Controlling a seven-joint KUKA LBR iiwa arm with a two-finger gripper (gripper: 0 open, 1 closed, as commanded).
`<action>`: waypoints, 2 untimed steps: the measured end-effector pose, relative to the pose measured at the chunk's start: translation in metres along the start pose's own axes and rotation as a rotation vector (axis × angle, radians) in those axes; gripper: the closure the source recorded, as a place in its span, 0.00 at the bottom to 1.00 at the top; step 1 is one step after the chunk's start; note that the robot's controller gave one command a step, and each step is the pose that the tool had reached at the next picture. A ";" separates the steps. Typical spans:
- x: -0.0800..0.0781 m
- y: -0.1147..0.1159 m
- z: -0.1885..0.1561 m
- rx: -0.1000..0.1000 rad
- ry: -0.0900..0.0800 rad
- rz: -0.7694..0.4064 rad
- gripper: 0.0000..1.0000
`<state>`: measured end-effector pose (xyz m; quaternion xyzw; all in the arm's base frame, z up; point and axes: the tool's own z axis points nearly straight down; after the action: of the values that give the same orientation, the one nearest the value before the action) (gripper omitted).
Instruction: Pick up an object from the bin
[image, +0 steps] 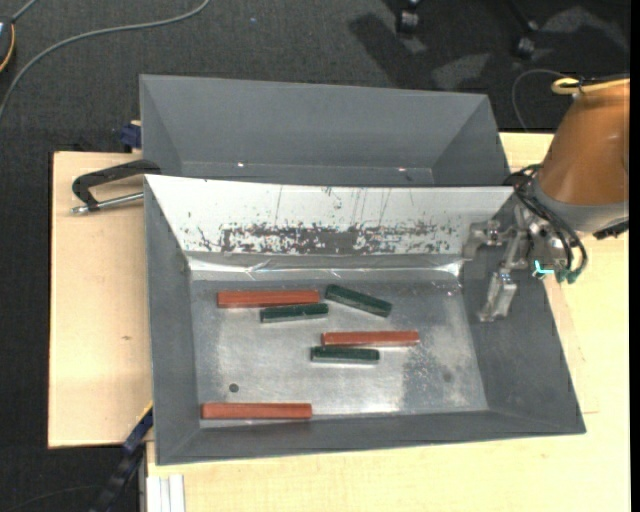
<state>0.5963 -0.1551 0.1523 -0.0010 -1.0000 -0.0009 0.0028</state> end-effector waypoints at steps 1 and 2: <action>0.011 0.052 0.077 -0.003 0.001 -0.076 0.00; 0.041 0.125 0.083 -0.004 -0.003 -0.151 0.00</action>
Offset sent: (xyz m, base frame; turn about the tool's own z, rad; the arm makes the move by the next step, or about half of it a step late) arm -0.0100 0.0479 -0.0727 -0.0712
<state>0.5549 -0.0294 0.0701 0.0744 -0.9972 -0.0029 0.0011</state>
